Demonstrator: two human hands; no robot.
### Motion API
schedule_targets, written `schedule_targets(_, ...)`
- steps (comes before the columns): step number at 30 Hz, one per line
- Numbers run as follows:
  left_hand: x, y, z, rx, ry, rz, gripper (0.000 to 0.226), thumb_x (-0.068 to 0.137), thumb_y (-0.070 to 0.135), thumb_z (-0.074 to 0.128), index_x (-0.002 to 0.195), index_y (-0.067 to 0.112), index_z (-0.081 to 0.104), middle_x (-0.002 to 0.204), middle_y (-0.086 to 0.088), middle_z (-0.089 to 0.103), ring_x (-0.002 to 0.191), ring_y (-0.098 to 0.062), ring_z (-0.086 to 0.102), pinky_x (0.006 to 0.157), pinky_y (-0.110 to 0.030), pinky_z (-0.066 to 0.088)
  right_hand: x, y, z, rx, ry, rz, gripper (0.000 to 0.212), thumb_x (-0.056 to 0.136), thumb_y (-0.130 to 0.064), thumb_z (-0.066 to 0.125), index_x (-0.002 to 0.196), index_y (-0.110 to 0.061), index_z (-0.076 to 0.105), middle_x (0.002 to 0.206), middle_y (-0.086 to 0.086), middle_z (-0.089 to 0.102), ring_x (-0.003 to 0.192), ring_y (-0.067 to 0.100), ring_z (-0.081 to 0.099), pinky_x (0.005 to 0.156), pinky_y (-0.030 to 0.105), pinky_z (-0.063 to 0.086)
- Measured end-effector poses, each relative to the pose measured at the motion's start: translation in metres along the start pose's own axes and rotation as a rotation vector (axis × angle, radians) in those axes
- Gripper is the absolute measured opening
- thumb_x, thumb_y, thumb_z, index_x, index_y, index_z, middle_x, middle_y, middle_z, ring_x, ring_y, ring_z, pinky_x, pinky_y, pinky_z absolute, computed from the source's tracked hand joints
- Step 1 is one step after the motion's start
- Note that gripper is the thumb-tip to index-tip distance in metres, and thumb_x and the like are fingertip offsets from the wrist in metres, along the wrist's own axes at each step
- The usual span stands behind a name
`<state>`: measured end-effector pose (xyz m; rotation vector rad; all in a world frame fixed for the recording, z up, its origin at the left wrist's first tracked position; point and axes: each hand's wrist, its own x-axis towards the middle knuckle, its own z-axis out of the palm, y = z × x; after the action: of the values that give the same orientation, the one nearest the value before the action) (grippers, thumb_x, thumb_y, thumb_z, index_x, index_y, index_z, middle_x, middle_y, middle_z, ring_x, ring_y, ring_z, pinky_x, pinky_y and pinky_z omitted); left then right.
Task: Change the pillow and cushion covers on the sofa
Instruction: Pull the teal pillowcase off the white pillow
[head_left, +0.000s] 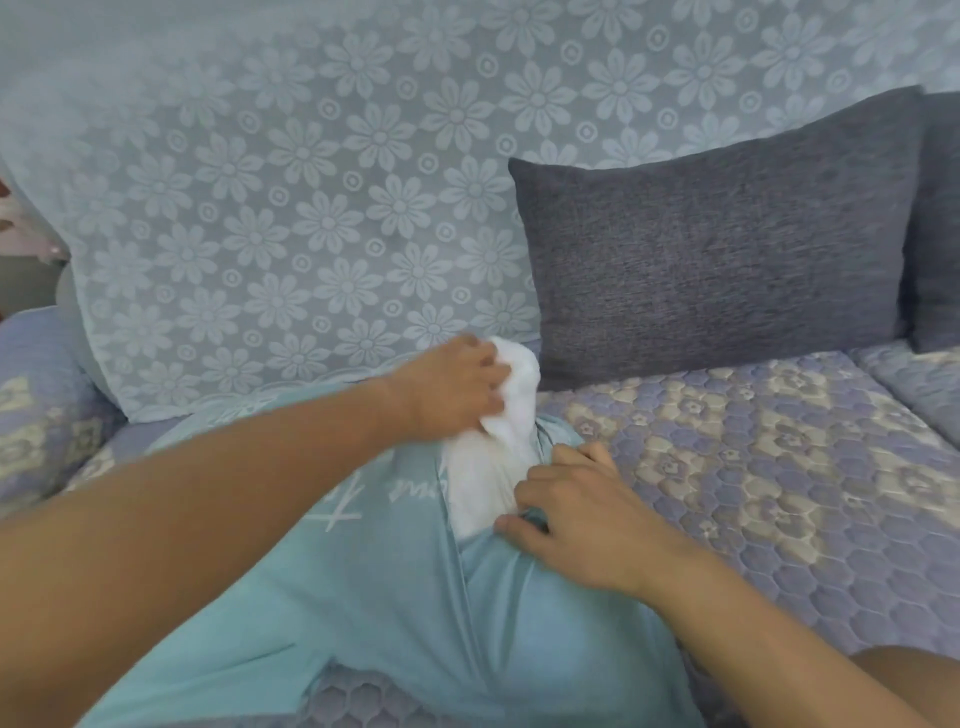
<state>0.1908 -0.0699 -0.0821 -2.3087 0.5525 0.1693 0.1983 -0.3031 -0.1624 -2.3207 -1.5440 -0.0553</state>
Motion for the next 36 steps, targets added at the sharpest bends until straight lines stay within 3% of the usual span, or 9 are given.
schedule_targets(6,-0.013,-0.060,0.005,-0.204,-0.234,-0.738,0.044,0.098,0.057,0.050,0.133,0.033,0.061,0.145,-0.008,0.041,0.137,-0.038,0.032,0.116,-0.052,0.025,-0.026,0.004,0.015,0.034,0.064,0.029,0.047,0.099,-0.064,0.032,0.070,-0.032,0.051,0.074,-0.015,0.041,0.082,0.007,0.034,0.083,0.030,0.029)
schedule_targets(9,0.020,-0.001,-0.010,-0.308,0.147,-0.508,0.043,0.097,0.026,0.044,0.137,0.022,0.059,0.149,-0.018,0.042,0.136,-0.036,0.036,0.115,-0.048,0.026,-0.027,0.022,0.027,0.033,-0.182,0.074,0.047,0.097,-0.067,0.029,0.083,-0.032,0.057,0.085,-0.016,0.044,0.088,0.009,0.038,0.087,0.033,0.034)
schedule_targets(11,0.029,0.044,-0.025,-0.467,0.420,-0.223,0.048,0.088,0.017,0.036,0.125,0.014,0.067,0.126,-0.015,0.064,0.115,-0.032,0.057,0.099,-0.042,0.046,-0.024,0.026,0.031,0.118,-0.106,0.112,0.048,0.099,-0.059,0.029,0.085,-0.028,0.063,0.090,-0.012,0.051,0.091,0.015,0.048,0.087,0.037,0.041)
schedule_targets(15,0.017,0.103,-0.019,-0.504,0.192,-0.172,0.020,0.093,0.024,0.049,0.103,0.014,0.062,0.098,-0.008,0.065,0.087,-0.032,0.066,0.073,-0.042,0.052,-0.008,0.001,0.042,0.199,0.089,0.435,0.047,0.091,-0.038,0.031,0.094,-0.011,0.069,0.107,0.004,0.054,0.096,0.030,0.054,0.084,0.041,0.043)
schedule_targets(20,0.008,0.116,-0.020,-0.420,-0.087,-0.343,0.056,0.101,0.048,0.042,0.144,0.011,0.041,0.133,-0.008,0.053,0.122,-0.028,0.054,0.097,-0.041,0.042,-0.013,-0.022,0.057,0.087,0.138,0.619,0.023,0.084,-0.037,0.055,0.082,-0.016,0.066,0.102,0.003,0.045,0.093,0.027,0.044,0.076,0.041,0.043)
schedule_targets(24,0.018,0.119,-0.036,-0.243,-0.196,-0.311,0.038,0.103,0.040,0.042,0.127,0.018,0.061,0.128,-0.006,0.056,0.122,-0.030,0.048,0.096,-0.044,0.035,-0.018,-0.015,0.064,-0.047,0.144,0.624,0.033,0.074,-0.044,0.044,0.061,-0.023,0.065,0.080,0.001,0.047,0.078,0.027,0.050,0.067,0.040,0.042)
schedule_targets(31,0.007,0.090,-0.048,-0.120,-0.006,-0.130,0.024,0.097,0.019,0.047,0.100,0.021,0.070,0.103,0.001,0.063,0.110,-0.028,0.051,0.085,-0.039,0.036,-0.022,0.000,0.068,-0.021,0.169,0.583,0.040,0.082,-0.038,0.030,0.073,-0.024,0.066,0.088,0.003,0.051,0.085,0.026,0.041,0.076,0.039,0.041)
schedule_targets(33,-0.026,0.057,-0.040,-0.235,0.167,-0.281,0.031,0.098,0.033,0.045,0.089,0.022,0.072,0.092,0.003,0.066,0.100,-0.029,0.058,0.079,-0.039,0.041,-0.027,0.015,0.070,0.021,-0.013,0.553,0.044,0.089,-0.042,0.021,0.085,-0.028,0.063,0.102,0.002,0.055,0.093,0.024,0.033,0.084,0.036,0.030)
schedule_targets(36,-0.116,0.002,-0.021,-0.378,0.345,-0.705,0.049,0.093,0.041,0.038,0.070,0.012,0.070,0.074,-0.004,0.065,0.079,-0.036,0.059,0.064,-0.043,0.050,-0.029,0.039,0.062,0.355,-0.258,0.832,0.029,0.091,-0.048,0.042,0.091,-0.025,0.060,0.107,0.006,0.062,0.091,0.022,0.042,0.072,0.033,0.034)
